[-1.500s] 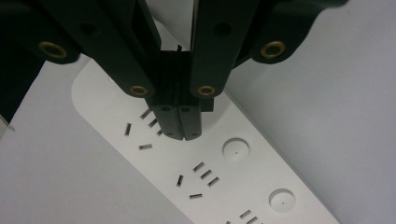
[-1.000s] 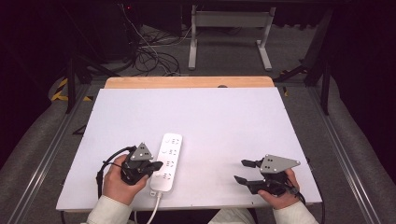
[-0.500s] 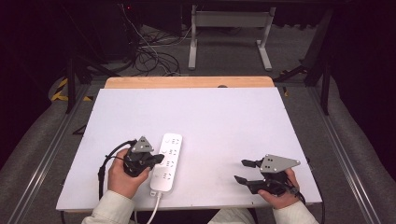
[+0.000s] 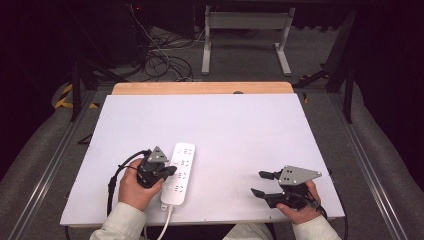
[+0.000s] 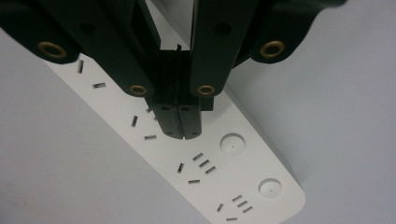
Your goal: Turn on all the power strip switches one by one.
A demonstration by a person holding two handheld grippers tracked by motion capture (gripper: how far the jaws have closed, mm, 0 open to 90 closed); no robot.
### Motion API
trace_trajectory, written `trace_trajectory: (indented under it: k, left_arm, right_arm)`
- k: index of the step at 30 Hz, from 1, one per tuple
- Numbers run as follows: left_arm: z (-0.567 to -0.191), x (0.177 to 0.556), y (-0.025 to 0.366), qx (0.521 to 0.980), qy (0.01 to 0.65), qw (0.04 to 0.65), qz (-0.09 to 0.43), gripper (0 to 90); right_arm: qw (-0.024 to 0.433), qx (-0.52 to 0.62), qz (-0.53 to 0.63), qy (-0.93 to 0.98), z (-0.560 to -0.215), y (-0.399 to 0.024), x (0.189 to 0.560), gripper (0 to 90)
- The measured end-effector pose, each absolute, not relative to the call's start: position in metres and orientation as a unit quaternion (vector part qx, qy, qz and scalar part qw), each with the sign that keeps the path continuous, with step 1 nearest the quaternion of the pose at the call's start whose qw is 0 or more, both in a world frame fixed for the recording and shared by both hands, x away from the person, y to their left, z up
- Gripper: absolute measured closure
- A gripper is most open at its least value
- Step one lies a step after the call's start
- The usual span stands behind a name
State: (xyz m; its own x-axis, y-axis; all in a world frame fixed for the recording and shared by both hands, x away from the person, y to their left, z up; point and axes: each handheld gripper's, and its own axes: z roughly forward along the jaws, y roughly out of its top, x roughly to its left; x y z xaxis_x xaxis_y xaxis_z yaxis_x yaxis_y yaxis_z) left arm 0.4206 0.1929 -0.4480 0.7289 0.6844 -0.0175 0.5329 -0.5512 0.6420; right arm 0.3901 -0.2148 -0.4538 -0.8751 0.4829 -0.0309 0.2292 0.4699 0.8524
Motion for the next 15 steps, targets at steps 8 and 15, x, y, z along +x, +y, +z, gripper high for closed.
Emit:
trace_trajectory:
  k: [8, 15]
  left_arm:
    - [-0.4496, 0.4215, 0.1912, 0.876, 0.348, 0.315, 0.109, 90.0]
    - [-0.4498, 0.4216, 0.1902, 0.876, 0.349, 0.313, 0.108, 90.0]
  right_arm:
    - [0.134, 0.209, 0.469, 0.848, -0.4541, -0.2145, 0.3902, 38.9]
    - [0.134, 0.208, 0.468, 0.848, -0.4541, -0.2142, 0.3900, 38.9]
